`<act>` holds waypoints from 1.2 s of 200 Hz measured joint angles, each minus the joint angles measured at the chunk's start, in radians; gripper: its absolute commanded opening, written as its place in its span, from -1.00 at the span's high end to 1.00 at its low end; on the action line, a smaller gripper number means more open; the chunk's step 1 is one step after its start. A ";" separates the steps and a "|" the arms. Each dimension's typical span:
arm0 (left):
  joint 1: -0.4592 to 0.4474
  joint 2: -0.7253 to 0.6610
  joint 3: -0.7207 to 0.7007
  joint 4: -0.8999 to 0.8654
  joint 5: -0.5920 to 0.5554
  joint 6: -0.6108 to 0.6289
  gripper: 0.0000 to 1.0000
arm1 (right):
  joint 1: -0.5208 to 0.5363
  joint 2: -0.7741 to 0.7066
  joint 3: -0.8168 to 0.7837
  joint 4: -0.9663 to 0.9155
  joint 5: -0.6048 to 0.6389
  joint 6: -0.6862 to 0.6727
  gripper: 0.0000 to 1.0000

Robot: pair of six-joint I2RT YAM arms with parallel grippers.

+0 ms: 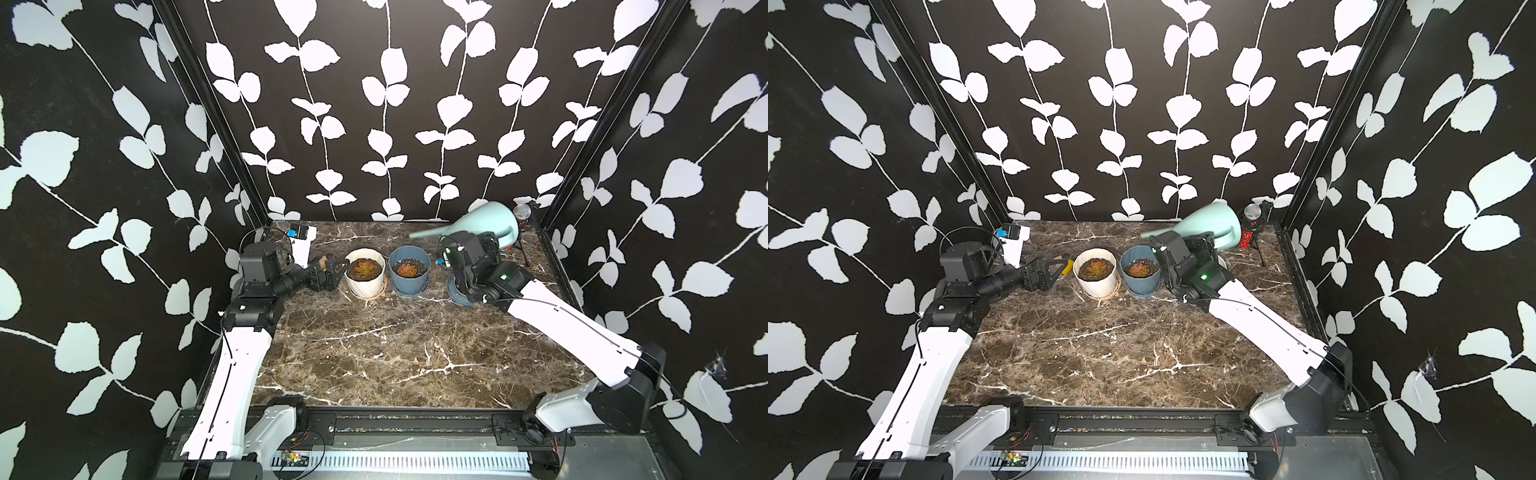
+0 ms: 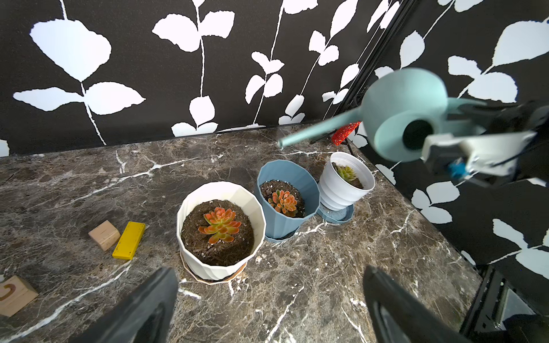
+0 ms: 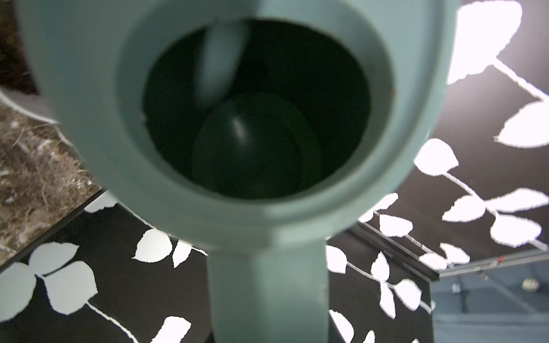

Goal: Water the succulent around the soil edge
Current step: Water the soil of the potted plant with water, then place the watering can at the center of the board.

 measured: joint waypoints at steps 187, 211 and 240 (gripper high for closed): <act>0.005 -0.214 -0.033 0.013 -0.270 -0.063 -0.94 | 0.665 -0.418 -0.288 -0.441 -0.179 2.071 1.00; 0.005 -0.214 -0.033 -0.001 -0.289 -0.065 -0.94 | 0.808 -0.385 -0.334 -0.414 -0.047 2.259 1.00; 0.005 -0.220 -0.033 -0.012 -0.299 -0.071 -0.94 | 0.880 -0.291 -0.372 -0.481 0.026 2.599 1.00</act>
